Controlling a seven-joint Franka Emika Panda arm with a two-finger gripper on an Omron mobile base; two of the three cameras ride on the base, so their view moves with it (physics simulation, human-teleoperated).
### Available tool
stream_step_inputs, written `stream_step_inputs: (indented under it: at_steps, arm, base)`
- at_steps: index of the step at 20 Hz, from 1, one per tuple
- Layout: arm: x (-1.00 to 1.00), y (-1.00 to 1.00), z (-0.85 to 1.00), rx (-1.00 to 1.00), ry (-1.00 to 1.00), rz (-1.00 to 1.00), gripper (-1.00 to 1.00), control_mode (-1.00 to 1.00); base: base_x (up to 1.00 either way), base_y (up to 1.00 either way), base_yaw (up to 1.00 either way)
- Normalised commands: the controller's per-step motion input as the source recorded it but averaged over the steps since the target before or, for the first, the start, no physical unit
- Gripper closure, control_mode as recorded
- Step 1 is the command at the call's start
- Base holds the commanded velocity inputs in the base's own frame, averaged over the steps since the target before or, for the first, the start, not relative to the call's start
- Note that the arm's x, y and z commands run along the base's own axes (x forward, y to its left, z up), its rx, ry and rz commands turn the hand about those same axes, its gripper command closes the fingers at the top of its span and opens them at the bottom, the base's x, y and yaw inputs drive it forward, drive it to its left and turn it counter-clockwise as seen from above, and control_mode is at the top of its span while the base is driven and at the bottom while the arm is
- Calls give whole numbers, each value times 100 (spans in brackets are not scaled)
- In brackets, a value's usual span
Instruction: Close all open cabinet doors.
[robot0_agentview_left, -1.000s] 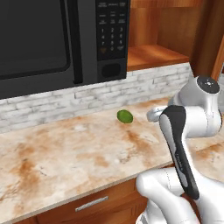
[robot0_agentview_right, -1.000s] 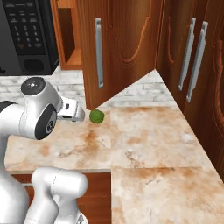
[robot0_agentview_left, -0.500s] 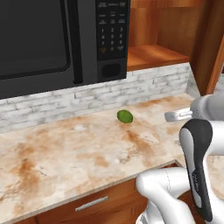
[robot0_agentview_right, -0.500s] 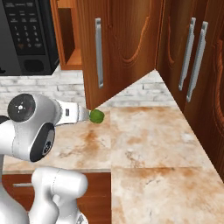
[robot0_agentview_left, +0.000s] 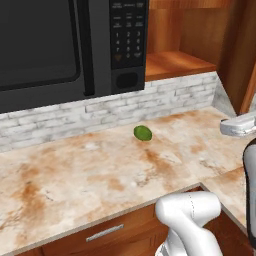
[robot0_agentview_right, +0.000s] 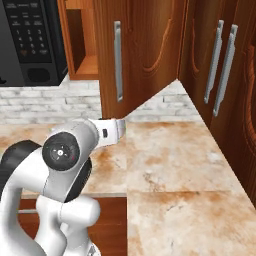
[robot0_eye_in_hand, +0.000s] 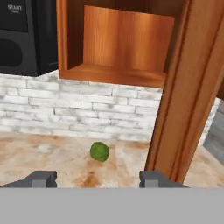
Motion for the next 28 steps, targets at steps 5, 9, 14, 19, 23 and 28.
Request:
stream_step_inputs:
  at_steps: [5,9,14,19,23,28]
  arm:
    - [0,-61,0,0,-29,8,-100,-100]
    - [0,-42,0,0,-24,6,-100,-100]
    - [-26,-9,0,0,-25,4,-100,-100]
    - [-78,-1,0,-1,-28,1,-100,-100]
    - [-56,-14,0,0,-20,1,-100,-100]
    - [31,-22,0,3,-2,5,-100,-100]
  base:
    - [0,0,0]
    - [0,0,0]
    - [0,0,0]
    - [0,0,0]
    - [0,0,0]
    - [0,0,0]
